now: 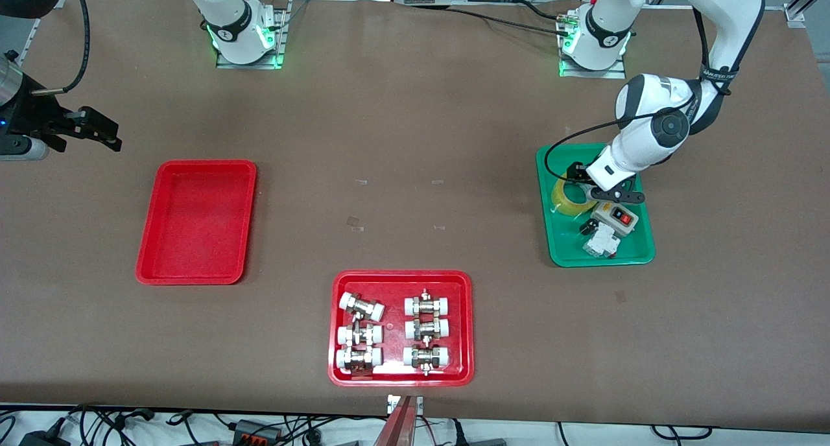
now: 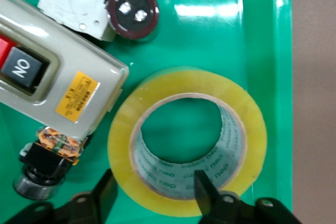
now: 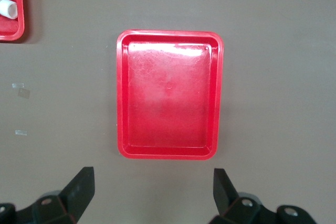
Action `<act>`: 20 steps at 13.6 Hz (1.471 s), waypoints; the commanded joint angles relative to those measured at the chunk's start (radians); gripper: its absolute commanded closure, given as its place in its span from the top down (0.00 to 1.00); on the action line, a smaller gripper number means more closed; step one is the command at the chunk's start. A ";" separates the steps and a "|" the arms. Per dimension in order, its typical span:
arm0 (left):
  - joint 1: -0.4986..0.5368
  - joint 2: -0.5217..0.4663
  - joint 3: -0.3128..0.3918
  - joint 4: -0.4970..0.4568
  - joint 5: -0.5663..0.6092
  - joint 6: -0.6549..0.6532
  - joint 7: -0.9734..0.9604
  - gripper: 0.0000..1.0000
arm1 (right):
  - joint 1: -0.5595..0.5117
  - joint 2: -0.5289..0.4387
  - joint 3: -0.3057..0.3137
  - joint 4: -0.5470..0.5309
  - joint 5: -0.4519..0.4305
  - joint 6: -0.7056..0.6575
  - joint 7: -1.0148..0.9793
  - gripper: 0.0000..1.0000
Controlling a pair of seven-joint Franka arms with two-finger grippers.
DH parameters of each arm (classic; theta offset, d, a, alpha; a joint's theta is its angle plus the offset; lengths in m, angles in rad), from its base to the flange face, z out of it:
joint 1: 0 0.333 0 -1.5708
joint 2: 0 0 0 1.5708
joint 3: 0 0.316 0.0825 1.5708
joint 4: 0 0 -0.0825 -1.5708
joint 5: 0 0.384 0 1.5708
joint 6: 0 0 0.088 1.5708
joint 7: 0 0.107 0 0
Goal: Left arm passes tape to right arm into tray
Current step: 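Lower the left gripper and grasp the yellow tape roll, then lift the tape with the left gripper while the right gripper reaches over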
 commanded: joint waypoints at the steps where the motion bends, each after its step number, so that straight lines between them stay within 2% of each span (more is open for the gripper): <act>1: 0.006 0.019 0.004 0.005 0.009 0.014 0.003 0.56 | -0.005 0.000 0.004 0.007 0.010 -0.011 -0.011 1.00; 5: 0.006 0.028 0.005 0.011 0.016 0.026 0.004 0.55 | -0.005 0.000 0.004 0.007 0.010 -0.011 -0.011 1.00; 6: 0.012 0.034 0.007 0.011 0.024 0.038 0.006 0.46 | -0.005 0.000 0.004 0.007 0.010 -0.011 -0.011 1.00; 7: 0.014 0.038 0.008 0.011 0.027 0.040 0.006 0.31 | -0.005 0.000 0.004 0.007 0.010 -0.011 -0.011 1.00; 8: 0.014 0.033 0.008 0.011 0.027 0.040 0.006 0.10 | -0.005 0.000 0.004 0.007 0.010 -0.013 -0.011 1.00; 9: 0.015 0.031 0.010 0.013 0.027 0.039 0.003 0.01 | -0.005 0.000 0.004 0.007 0.010 -0.011 -0.011 1.00; 13: 0.015 -0.007 0.008 0.022 0.029 0.019 -0.008 0.01 | -0.005 0.000 0.004 0.007 0.010 -0.011 -0.011 1.00; 17: 0.001 -0.122 -0.021 0.134 0.021 -0.255 -0.081 0.00 | -0.004 -0.001 0.004 0.009 0.013 -0.007 -0.011 1.00; 18: 0.004 -0.136 -0.054 0.192 0.018 -0.355 -0.113 0.00 | -0.001 -0.001 0.005 0.009 0.011 -0.013 -0.011 1.00; 20: 0.000 -0.130 -0.079 0.389 0.013 -0.638 -0.198 0.00 | 0.002 -0.007 0.005 0.009 0.008 -0.019 -0.013 1.00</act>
